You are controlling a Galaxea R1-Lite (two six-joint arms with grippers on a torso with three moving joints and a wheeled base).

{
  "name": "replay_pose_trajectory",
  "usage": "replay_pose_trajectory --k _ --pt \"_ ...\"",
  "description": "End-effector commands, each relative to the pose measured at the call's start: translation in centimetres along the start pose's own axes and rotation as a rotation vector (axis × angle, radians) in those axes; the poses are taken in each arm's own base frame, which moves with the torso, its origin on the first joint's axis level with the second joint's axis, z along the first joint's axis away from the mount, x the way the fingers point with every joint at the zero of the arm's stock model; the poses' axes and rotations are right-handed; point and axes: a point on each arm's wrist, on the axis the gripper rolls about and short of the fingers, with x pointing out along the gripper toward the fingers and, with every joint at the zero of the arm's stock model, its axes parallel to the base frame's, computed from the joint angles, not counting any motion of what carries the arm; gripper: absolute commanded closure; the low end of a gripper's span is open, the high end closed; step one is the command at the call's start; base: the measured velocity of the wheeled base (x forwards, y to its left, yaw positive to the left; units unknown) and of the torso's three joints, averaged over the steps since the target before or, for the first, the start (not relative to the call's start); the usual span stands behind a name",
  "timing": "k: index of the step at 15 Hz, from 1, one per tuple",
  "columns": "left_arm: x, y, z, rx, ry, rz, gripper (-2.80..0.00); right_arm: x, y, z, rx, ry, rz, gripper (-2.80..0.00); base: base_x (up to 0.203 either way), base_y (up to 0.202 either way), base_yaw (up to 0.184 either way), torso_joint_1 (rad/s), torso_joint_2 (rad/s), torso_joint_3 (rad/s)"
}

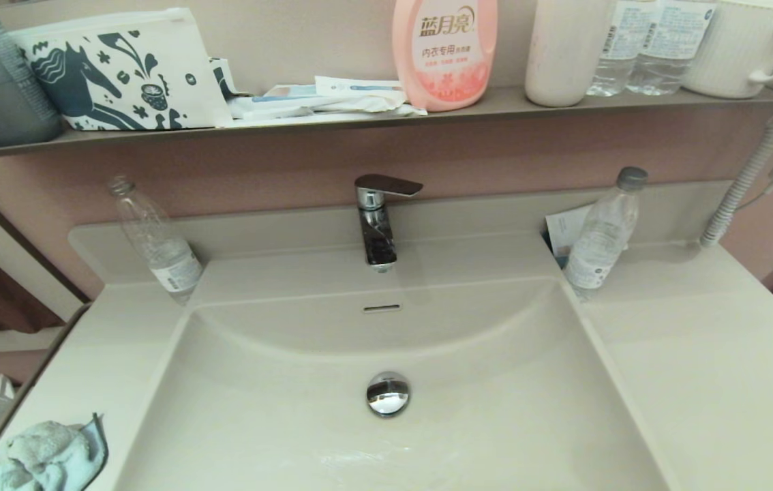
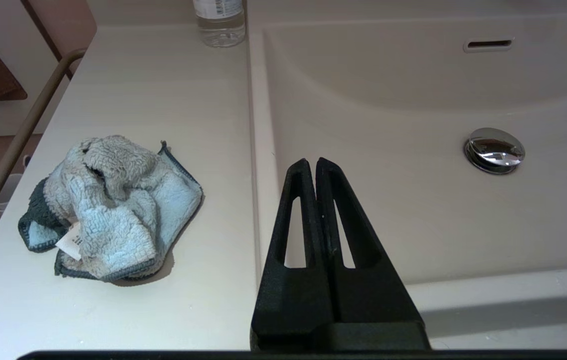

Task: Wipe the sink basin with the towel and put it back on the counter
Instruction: Turn on the faucet

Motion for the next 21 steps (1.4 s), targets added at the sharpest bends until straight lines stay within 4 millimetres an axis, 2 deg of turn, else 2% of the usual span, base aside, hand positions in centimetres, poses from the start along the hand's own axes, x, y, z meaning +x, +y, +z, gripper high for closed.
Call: replay_pose_trajectory --k 1,5,9,12,15,16,18,21 --pt "0.0 0.0 0.0 0.0 0.0 0.0 0.0 -0.1 0.0 0.3 -0.003 -0.007 0.0 0.0 0.0 0.0 0.0 0.0 0.0 0.0" --pt "0.0 0.0 0.0 0.0 0.0 0.0 0.0 0.0 0.0 3.5 -0.007 0.014 0.025 0.0 0.0 0.0 0.0 0.0 0.0 0.0" --pt "0.0 0.0 0.0 0.0 0.0 0.0 0.0 2.7 0.1 8.7 -0.006 0.1 0.072 0.0 0.0 0.0 0.0 0.0 0.0 0.0" --pt "0.0 0.0 0.0 0.0 0.0 0.0 0.0 7.6 0.3 11.7 -0.022 0.174 0.099 0.0 0.0 0.0 0.0 0.0 0.0 0.0" --pt "0.0 0.0 0.0 0.0 0.0 0.0 0.0 14.3 1.3 12.7 -0.063 0.2 0.147 0.0 0.0 0.0 0.0 0.0 0.0 0.0" --pt "0.0 0.0 0.0 0.0 0.0 0.0 0.0 16.5 2.4 12.6 -0.078 0.204 0.17 0.0 0.0 0.0 0.0 0.0 0.0 0.0" --pt "0.0 0.0 0.0 0.0 0.0 0.0 0.0 20.1 6.0 12.3 -0.114 0.197 0.234 0.0 0.0 0.0 0.0 0.0 0.0 0.0" --pt "0.0 0.0 0.0 0.0 0.0 0.0 0.0 24.2 11.1 12.9 -0.154 0.147 0.3 0.0 0.0 0.0 0.0 0.0 0.0 0.0"
